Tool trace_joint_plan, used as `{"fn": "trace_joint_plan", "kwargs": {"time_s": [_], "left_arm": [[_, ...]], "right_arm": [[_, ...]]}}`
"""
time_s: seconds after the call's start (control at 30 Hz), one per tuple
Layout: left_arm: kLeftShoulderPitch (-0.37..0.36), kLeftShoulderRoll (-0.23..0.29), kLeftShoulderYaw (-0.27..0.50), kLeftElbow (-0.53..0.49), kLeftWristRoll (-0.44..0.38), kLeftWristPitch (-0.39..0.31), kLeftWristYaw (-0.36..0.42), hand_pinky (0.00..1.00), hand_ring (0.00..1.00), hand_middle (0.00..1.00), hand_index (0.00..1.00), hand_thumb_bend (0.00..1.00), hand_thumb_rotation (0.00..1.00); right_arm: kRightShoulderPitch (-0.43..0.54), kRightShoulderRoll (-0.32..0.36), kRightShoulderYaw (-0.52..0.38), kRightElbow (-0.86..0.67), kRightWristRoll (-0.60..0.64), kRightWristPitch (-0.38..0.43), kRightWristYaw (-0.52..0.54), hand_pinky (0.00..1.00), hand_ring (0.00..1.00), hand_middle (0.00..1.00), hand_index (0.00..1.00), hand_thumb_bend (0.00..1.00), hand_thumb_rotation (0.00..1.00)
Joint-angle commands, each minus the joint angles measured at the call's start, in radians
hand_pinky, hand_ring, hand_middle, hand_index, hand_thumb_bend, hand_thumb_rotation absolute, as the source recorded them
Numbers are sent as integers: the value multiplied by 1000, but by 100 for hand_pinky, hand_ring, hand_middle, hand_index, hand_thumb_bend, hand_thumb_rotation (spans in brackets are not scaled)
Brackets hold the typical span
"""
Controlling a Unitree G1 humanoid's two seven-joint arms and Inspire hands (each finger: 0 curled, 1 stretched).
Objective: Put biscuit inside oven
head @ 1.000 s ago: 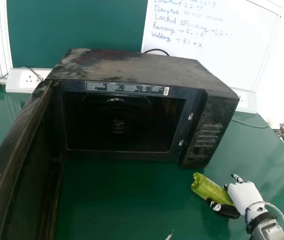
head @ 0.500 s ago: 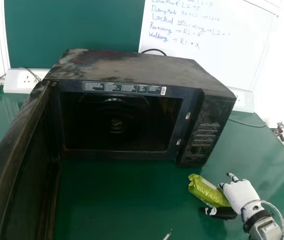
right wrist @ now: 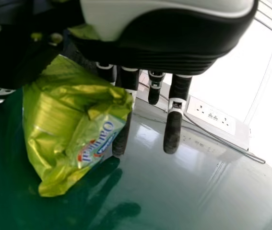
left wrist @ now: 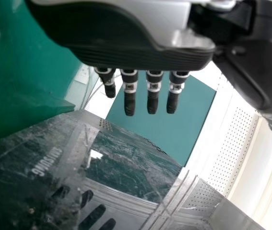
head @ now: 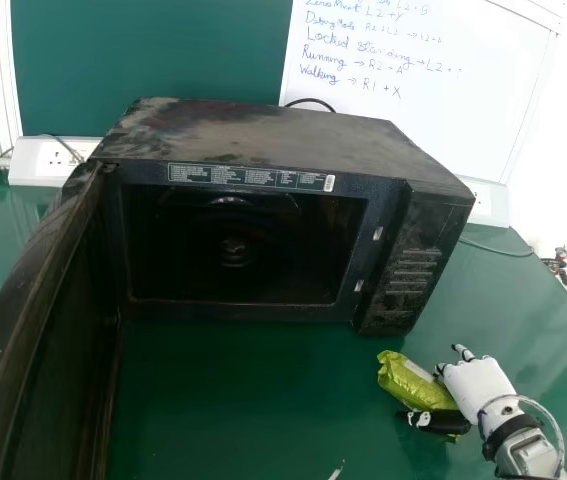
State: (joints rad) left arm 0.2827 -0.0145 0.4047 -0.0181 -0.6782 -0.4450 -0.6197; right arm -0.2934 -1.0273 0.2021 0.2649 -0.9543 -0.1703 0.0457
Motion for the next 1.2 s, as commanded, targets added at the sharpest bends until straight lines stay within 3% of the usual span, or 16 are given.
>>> {"fn": "trace_joint_plan", "kwargs": {"time_s": [0.0,0.1,0.23,0.47,0.77,0.93,0.97,1.03,1.1,1.17], "left_arm": [[16,-4,-8,-12,3,-3,4,88,92,97,96,100,53],[18,-6,-9,-17,-2,0,2,88,92,97,96,100,53],[21,-6,-9,-20,-4,0,-4,89,93,97,96,100,53],[24,-11,-10,-22,-5,-5,-7,88,92,97,97,100,53],[21,-11,-11,-20,-4,-3,-6,88,92,97,97,100,52],[20,-14,-11,-19,3,-9,0,88,92,97,96,100,53],[20,-15,-10,-19,5,-10,1,88,92,97,96,100,53],[23,-17,-12,-26,7,-7,6,88,92,96,96,100,53],[24,-17,-13,-29,6,-5,6,88,92,96,96,100,53],[22,-17,-13,-26,1,-5,2,88,92,97,96,100,53]], "right_arm": [[32,13,32,17,1,-9,33,33,47,63,71,100,18],[38,16,32,13,-3,-2,26,30,46,63,71,100,19],[42,15,40,11,-18,7,14,35,49,65,71,100,19],[44,17,50,16,-22,9,-12,29,45,61,68,99,17],[37,33,50,73,10,-29,-113,22,35,50,59,92,7],[32,33,50,82,28,-34,-105,21,33,48,57,88,3],[32,32,51,80,28,-34,-106,21,33,48,53,71,8],[32,32,52,86,25,-39,-127,20,32,47,50,56,12],[30,32,53,91,29,-44,-129,19,30,46,49,54,3],[29,32,50,91,34,-47,-126,19,30,41,50,53,1]]}}
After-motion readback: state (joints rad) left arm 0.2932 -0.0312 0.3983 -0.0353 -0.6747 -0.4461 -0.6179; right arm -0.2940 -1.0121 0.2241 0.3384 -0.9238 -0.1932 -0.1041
